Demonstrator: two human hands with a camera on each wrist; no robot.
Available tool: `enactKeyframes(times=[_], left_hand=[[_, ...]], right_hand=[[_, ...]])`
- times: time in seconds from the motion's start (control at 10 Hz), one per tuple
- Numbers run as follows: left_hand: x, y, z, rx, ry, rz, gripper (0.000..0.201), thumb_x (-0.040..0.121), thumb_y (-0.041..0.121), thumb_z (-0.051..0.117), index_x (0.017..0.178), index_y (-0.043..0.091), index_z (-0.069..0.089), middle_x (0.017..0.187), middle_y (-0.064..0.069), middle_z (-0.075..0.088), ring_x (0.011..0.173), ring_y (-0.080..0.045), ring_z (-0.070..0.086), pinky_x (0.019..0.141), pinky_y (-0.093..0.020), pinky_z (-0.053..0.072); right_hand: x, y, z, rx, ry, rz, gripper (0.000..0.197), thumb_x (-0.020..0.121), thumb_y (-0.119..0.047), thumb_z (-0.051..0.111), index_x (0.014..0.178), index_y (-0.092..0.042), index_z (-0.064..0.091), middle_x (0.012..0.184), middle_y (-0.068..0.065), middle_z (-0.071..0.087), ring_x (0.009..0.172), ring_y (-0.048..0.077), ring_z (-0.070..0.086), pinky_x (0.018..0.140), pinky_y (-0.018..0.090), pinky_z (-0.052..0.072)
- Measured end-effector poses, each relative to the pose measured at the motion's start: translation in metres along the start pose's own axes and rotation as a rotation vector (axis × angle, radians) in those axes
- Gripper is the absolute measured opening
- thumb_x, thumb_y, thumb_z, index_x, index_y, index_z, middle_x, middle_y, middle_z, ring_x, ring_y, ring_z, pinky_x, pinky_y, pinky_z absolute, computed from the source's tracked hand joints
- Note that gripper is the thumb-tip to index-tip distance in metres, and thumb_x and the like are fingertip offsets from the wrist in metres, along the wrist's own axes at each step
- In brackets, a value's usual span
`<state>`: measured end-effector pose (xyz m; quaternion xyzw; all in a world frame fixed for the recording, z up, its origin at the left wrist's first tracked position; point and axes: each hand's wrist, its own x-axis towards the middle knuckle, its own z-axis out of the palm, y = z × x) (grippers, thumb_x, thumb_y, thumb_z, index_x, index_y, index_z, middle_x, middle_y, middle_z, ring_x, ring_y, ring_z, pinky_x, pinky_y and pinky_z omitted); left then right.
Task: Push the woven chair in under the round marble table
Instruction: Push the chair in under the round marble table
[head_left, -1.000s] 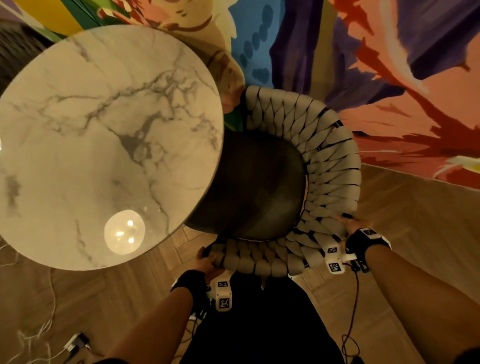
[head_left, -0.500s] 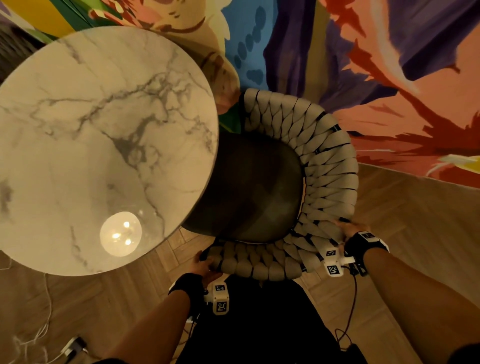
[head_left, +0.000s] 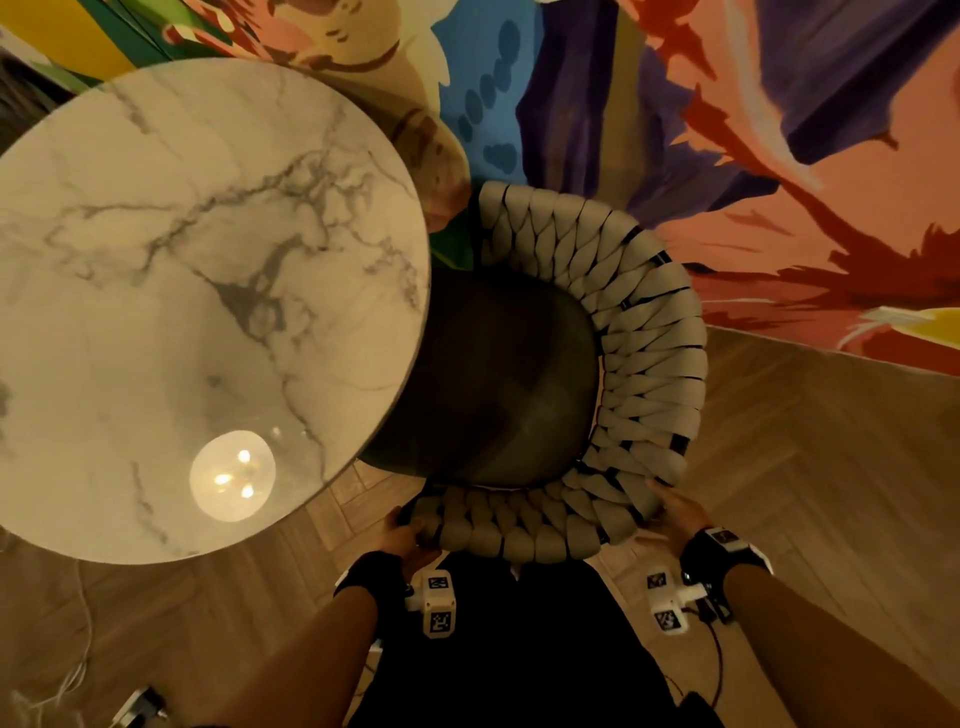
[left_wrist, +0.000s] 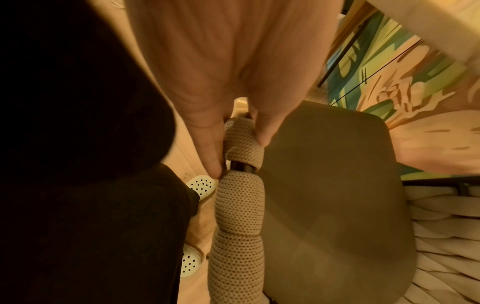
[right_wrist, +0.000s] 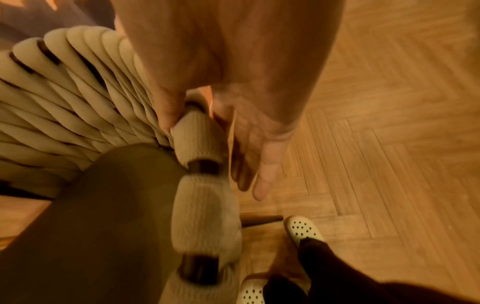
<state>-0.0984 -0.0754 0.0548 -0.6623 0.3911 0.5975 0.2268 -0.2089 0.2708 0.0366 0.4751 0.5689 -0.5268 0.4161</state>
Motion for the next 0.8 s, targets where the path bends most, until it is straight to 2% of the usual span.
enactKeyframes(times=[0.1,0.2,0.3,0.4,0.5,0.6,0.7,0.8], left_hand=[[0.001,0.001,-0.006,0.038,-0.027,0.007,0.060,0.096,0.001,0.040,0.148,0.025,0.021,0.143,-0.028,0.036,0.113,-0.046,0.049,0.078,-0.050,0.048],[0.004,0.001,-0.013,0.105,-0.066,0.035,0.055,0.096,0.003,0.042,0.145,0.022,0.025,0.124,-0.026,0.048,0.098,-0.040,0.055,0.067,-0.046,0.050],[0.005,0.003,-0.020,0.345,-0.098,0.079,0.049,0.095,0.016,0.048,0.141,0.018,0.029,0.101,-0.014,0.059,0.072,-0.029,0.062,0.057,-0.034,0.048],[0.015,0.012,-0.034,0.526,-0.156,0.098,0.054,0.090,0.026,0.058,0.138,0.017,0.035,0.103,-0.012,0.059,0.060,-0.024,0.063,0.056,-0.029,0.046],[0.029,0.027,-0.046,0.654,-0.243,0.099,0.052,0.084,0.031,0.066,0.129,0.017,0.045,0.101,-0.016,0.063,0.057,-0.022,0.063,0.054,-0.028,0.046],[0.033,0.040,-0.053,0.804,-0.297,0.110,0.039,0.085,0.033,0.065,0.117,0.016,0.051,0.078,-0.009,0.066,0.057,-0.017,0.062,0.053,-0.025,0.046],[0.020,0.047,-0.052,0.894,-0.303,0.182,0.035,0.090,0.026,0.060,0.119,0.008,0.054,0.072,-0.007,0.062,0.041,-0.006,0.062,0.040,-0.019,0.048],[0.004,0.040,-0.056,0.928,-0.266,0.270,0.033,0.092,0.016,0.054,0.121,0.000,0.054,0.070,-0.007,0.060,0.037,-0.005,0.061,0.037,-0.017,0.045]], right_hand=[[-0.001,0.021,0.012,0.026,0.004,-0.009,0.045,0.089,-0.037,0.060,0.130,-0.022,0.049,0.126,0.012,0.057,0.119,0.038,0.054,0.086,0.055,0.051],[-0.008,0.022,0.020,-0.019,0.064,-0.037,0.049,0.087,-0.020,0.063,0.134,-0.016,0.047,0.134,0.016,0.055,0.117,0.039,0.054,0.075,0.048,0.052],[-0.006,0.018,0.022,-0.096,0.105,-0.025,0.046,0.091,-0.014,0.058,0.135,-0.008,0.044,0.139,0.021,0.051,0.110,0.039,0.053,0.086,0.052,0.049],[-0.001,0.018,0.027,-0.157,0.128,-0.042,0.041,0.094,-0.011,0.053,0.133,-0.003,0.046,0.139,0.023,0.050,0.104,0.038,0.053,0.086,0.052,0.046],[0.011,0.024,0.029,-0.108,0.187,-0.094,0.041,0.094,-0.009,0.049,0.135,-0.004,0.044,0.137,0.024,0.050,0.104,0.039,0.053,0.071,0.046,0.050],[0.015,0.040,0.031,-0.049,0.231,-0.129,0.047,0.093,-0.018,0.052,0.138,-0.013,0.039,0.138,0.017,0.050,0.110,0.042,0.056,0.062,0.042,0.053],[0.003,0.052,0.038,-0.024,0.227,-0.194,0.046,0.096,-0.021,0.047,0.140,-0.014,0.037,0.132,0.013,0.051,0.110,0.042,0.056,0.068,0.044,0.053],[-0.005,0.061,0.046,-0.101,0.192,-0.208,0.045,0.096,-0.014,0.046,0.139,-0.005,0.037,0.135,0.024,0.053,0.097,0.034,0.057,0.068,0.040,0.050]])
